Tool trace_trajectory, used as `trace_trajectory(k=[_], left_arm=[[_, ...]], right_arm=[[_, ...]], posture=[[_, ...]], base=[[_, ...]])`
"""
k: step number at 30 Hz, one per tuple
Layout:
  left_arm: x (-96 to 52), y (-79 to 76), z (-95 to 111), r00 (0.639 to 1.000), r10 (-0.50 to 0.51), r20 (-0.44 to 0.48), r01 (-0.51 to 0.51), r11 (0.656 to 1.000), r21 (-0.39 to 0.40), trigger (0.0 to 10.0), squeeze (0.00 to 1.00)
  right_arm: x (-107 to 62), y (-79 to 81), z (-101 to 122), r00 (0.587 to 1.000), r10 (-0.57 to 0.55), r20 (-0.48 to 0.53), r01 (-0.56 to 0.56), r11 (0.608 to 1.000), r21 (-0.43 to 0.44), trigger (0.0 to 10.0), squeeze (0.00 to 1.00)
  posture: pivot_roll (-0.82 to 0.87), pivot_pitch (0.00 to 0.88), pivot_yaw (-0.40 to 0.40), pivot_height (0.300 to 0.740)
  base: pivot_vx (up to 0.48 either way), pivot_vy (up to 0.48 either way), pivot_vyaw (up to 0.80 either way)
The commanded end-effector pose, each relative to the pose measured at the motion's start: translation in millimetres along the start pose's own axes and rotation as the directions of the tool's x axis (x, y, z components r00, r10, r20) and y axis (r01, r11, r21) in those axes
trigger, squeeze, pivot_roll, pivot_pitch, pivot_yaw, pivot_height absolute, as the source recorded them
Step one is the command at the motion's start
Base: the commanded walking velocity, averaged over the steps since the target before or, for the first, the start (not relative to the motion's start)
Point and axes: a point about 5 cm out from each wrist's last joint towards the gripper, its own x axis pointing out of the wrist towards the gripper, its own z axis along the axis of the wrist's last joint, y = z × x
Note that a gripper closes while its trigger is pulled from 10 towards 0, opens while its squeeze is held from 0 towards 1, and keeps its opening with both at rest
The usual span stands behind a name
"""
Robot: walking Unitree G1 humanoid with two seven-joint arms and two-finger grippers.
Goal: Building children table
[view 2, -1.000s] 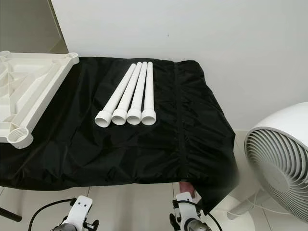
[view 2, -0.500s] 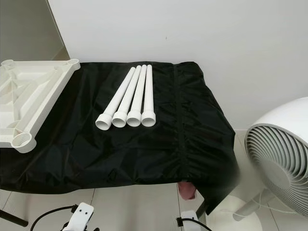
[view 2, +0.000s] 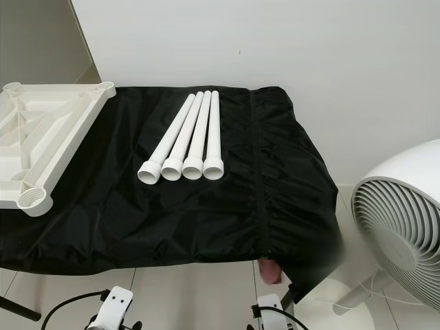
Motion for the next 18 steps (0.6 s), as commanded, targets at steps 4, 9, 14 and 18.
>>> trace_trajectory(k=[4, 9, 14, 18], left_arm=[[-1.2, -1.7, -8.2, 0.999, 0.039, -0.031, -0.039, 0.999, -0.002, 10.0, 0.00], [-1.4, -4.9, -12.6, 0.997, 0.040, -0.060, -0.039, 0.999, 0.017, 10.0, 0.00], [-1.7, -8.2, -15.7, 0.997, 0.030, -0.072, -0.029, 0.999, 0.017, 10.0, 0.00], [-1.5, -9.1, -15.7, 0.997, 0.028, -0.073, -0.027, 1.000, 0.016, 10.0, 0.00]], right_arm=[[-0.1, -0.4, -0.4, 1.000, -0.008, -0.002, 0.008, 1.000, 0.002, 10.0, 0.00], [-0.3, 0.2, -1.4, 1.000, -0.011, -0.004, 0.011, 1.000, 0.006, 10.0, 0.00], [-1.3, 1.3, -5.1, 1.000, -0.017, -0.015, 0.017, 1.000, 0.010, 10.0, 0.00], [-2.0, 2.1, -7.4, 1.000, -0.015, -0.020, 0.015, 1.000, 0.018, 10.0, 0.00]], posture=[[-0.05, 0.000, 0.054, 0.740], [-0.06, 0.000, 0.055, 0.740], [-0.08, 0.000, 0.062, 0.740], [-0.08, 0.000, 0.062, 0.740]], base=[[0.000, 0.000, 0.00], [0.000, 0.000, 0.00], [0.000, 0.000, 0.00], [0.000, 0.000, 0.00]])
